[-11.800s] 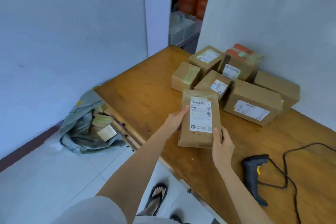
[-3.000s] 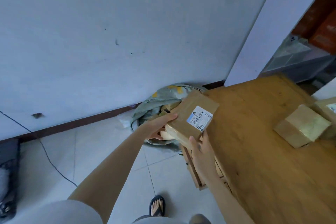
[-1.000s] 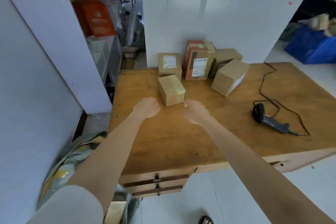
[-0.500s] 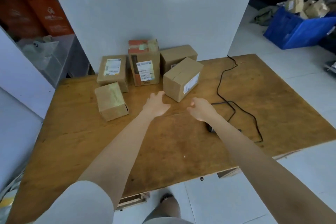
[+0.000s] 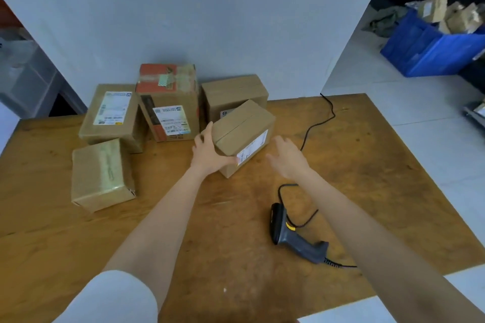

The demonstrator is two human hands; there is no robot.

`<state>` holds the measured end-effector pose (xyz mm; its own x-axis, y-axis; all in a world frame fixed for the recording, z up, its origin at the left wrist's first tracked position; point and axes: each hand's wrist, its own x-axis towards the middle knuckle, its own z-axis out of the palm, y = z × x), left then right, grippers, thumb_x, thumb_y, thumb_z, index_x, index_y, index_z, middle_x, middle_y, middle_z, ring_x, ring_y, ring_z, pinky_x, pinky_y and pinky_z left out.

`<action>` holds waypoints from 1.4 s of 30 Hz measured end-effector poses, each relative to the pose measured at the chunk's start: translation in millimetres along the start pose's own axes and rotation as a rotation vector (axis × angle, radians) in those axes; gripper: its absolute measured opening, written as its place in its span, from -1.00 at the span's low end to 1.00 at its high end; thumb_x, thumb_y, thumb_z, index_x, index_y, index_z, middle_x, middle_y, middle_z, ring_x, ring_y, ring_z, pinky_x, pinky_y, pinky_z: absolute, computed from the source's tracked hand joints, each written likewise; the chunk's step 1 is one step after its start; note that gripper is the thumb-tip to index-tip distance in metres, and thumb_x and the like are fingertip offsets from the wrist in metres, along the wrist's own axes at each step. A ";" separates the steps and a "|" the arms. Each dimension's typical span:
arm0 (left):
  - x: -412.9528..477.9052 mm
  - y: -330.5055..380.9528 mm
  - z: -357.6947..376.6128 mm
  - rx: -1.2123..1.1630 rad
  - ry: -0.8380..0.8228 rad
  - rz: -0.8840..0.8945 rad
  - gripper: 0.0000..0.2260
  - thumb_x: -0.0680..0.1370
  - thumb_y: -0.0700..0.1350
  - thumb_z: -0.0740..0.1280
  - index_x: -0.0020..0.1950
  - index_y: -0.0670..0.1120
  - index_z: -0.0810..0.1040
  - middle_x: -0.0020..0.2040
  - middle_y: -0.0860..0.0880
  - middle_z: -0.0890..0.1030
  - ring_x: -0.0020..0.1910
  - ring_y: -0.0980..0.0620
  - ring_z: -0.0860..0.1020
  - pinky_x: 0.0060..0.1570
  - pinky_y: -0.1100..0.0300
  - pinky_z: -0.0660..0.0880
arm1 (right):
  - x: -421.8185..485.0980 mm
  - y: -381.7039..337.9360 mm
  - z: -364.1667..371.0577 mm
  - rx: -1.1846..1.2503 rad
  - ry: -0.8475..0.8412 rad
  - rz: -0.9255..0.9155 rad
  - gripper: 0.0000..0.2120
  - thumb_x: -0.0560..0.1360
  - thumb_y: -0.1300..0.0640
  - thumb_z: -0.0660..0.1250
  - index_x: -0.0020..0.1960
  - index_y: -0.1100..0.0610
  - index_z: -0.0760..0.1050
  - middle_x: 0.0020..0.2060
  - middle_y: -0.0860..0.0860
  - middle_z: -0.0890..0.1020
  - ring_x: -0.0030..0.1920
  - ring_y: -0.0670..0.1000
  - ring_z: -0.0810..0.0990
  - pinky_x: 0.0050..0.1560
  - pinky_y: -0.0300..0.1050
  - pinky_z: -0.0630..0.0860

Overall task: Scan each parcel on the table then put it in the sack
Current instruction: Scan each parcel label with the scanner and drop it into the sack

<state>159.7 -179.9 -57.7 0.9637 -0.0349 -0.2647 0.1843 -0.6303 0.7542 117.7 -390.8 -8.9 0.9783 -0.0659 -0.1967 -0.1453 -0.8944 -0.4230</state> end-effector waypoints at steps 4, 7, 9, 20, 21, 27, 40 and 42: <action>14.2 3.2 -4.0 -0.098 0.027 0.031 0.11 0.16 0.11 0.63 0.54 0.17 0.03 0.43 -0.08 0.21 0.40 -0.11 0.28 0.27 0.06 0.29 | 26.8 9.7 -10.2 0.004 0.070 -0.060 -0.56 0.52 0.10 0.24 0.38 0.10 0.27 0.22 0.14 0.40 0.19 0.20 0.41 -0.01 -0.05 0.40; 17.1 16.7 -13.9 -0.243 0.078 0.004 0.08 0.17 0.10 0.64 0.54 0.11 0.07 0.50 -0.03 0.22 0.44 -0.03 0.24 0.31 0.09 0.27 | 46.9 14.1 -28.3 -0.073 0.084 -0.099 -0.34 0.43 0.06 0.40 0.45 0.04 0.19 0.37 0.13 0.30 0.32 0.21 0.28 0.14 0.11 0.43; 11.1 27.3 -23.0 -0.344 0.104 -0.008 0.02 0.21 0.09 0.63 0.51 0.10 0.10 0.50 -0.01 0.23 0.43 0.00 0.25 0.31 0.11 0.27 | 56.7 15.7 -43.4 -0.098 0.027 -0.184 -0.16 0.35 -0.01 0.49 0.49 -0.06 0.11 0.46 0.10 0.19 0.42 0.22 0.17 0.26 0.22 0.35; -74.8 101.2 -49.5 -0.374 -0.029 -0.149 -0.44 0.29 0.21 0.47 0.25 0.11 0.47 0.05 0.03 0.62 -0.15 0.08 0.67 -0.18 0.17 0.54 | 42.0 28.7 -66.6 0.587 -0.939 -0.362 -0.12 0.18 -0.01 0.62 0.37 -0.33 0.27 0.28 -0.03 0.53 0.26 -0.07 0.54 0.28 0.05 0.45; -83.4 101.6 -49.5 -0.380 -0.040 -0.168 -0.48 0.31 0.24 0.46 0.22 0.10 0.51 0.03 0.00 0.65 -0.15 0.06 0.67 -0.17 0.16 0.55 | 37.2 30.7 -63.2 0.645 -0.970 -0.353 -0.22 0.21 0.01 0.60 0.32 -0.33 0.35 0.21 -0.01 0.59 0.19 -0.02 0.60 0.18 0.04 0.53; -135.5 60.0 -48.0 -0.737 0.237 -0.305 -0.41 0.35 0.42 0.29 0.23 0.09 0.53 0.27 -0.06 0.60 0.30 -0.14 0.50 0.34 -0.29 0.27 | 7.0 44.4 -29.9 0.983 -0.996 -0.228 -0.36 0.32 0.04 0.53 0.34 -0.16 0.37 0.15 0.02 0.65 0.11 0.10 0.65 -0.10 -0.03 0.62; -189.6 7.2 -7.9 -0.927 0.451 -0.296 -0.27 0.21 0.28 0.48 0.34 0.12 0.43 0.03 0.00 0.65 0.04 -0.05 0.60 -0.09 0.04 0.54 | -84.6 65.2 40.1 0.840 -0.159 -0.072 -0.67 0.56 -0.06 0.25 0.28 0.01 0.39 0.16 -0.06 0.50 0.21 -0.01 0.47 0.16 -0.09 0.40; -194.9 0.6 -6.2 -0.948 0.493 -0.304 -0.29 0.20 0.28 0.48 0.32 0.14 0.44 0.06 0.01 0.66 0.06 -0.05 0.60 -0.06 0.03 0.54 | -105.3 96.2 54.9 0.598 -0.045 -0.056 -0.74 0.53 -0.05 0.29 0.14 0.04 0.38 0.05 -0.01 0.47 0.16 0.09 0.46 0.10 -0.01 0.40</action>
<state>-26.7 -168.7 -1.9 0.7858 0.4654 -0.4074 0.2962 0.2951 0.9084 -7.4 -445.6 -77.5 0.9816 0.0047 -0.1911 -0.1641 -0.4915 -0.8553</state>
